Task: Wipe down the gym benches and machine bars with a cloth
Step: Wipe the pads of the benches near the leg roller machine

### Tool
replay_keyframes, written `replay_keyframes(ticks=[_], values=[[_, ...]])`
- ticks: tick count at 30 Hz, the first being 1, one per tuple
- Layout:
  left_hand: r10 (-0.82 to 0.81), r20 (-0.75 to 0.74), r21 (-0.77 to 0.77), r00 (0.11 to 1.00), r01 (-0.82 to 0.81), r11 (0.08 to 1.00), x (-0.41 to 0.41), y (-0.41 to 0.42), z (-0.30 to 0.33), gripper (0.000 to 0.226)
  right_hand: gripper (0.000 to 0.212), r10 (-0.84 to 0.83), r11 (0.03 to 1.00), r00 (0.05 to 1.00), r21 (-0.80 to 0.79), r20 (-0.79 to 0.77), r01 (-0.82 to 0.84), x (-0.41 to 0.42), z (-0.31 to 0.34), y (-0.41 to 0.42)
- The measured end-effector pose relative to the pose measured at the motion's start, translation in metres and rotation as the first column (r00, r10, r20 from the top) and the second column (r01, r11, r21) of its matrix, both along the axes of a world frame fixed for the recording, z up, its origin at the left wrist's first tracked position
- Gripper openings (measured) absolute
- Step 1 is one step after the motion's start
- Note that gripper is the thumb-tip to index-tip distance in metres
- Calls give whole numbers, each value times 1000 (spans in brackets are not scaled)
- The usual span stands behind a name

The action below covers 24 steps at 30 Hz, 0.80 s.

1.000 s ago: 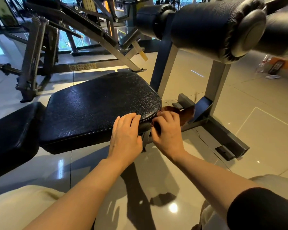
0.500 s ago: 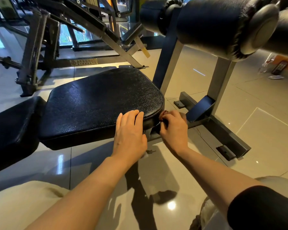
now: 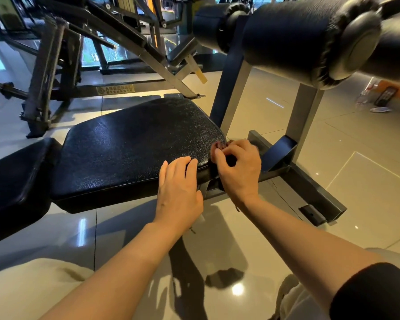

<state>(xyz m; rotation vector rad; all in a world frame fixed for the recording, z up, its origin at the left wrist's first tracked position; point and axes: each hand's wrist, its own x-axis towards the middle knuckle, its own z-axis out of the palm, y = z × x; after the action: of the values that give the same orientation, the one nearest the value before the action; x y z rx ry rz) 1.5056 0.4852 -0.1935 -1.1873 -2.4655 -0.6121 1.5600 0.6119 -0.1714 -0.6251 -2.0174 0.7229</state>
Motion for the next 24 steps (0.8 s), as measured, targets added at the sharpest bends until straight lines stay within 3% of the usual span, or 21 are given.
replay_keyframes(ticks=[2,3,6,9,16,20,24], values=[[-1,-2,-1,1000,1,1000,0,0,0,66,6,5,1000,999,24,32,-6,1,-3,-6],[-6,-1,0,1000,6,1000,0,0,0,66,16,-2,1000,998,7,62,1,3,-7,-8],[-22,-10,-1,1000,22,1000,-1,-1,1,66,49,-4,977,992,-212,122,30,6,-4,-3],[-12,-11,-8,1000,12,1000,-2,0,2,66,44,90,921,987,-387,130,-33,-1,2,11],[-23,-35,-9,999,23,1000,-4,-1,1,68,27,138,949,963,-310,230,-62,14,-19,-13],[-21,-49,7,999,22,1000,-4,1,0,67,23,-48,943,990,-320,129,88,6,0,11],[-29,-47,14,998,30,999,-4,-1,-3,68,26,42,969,997,-244,65,-25,-6,3,2]])
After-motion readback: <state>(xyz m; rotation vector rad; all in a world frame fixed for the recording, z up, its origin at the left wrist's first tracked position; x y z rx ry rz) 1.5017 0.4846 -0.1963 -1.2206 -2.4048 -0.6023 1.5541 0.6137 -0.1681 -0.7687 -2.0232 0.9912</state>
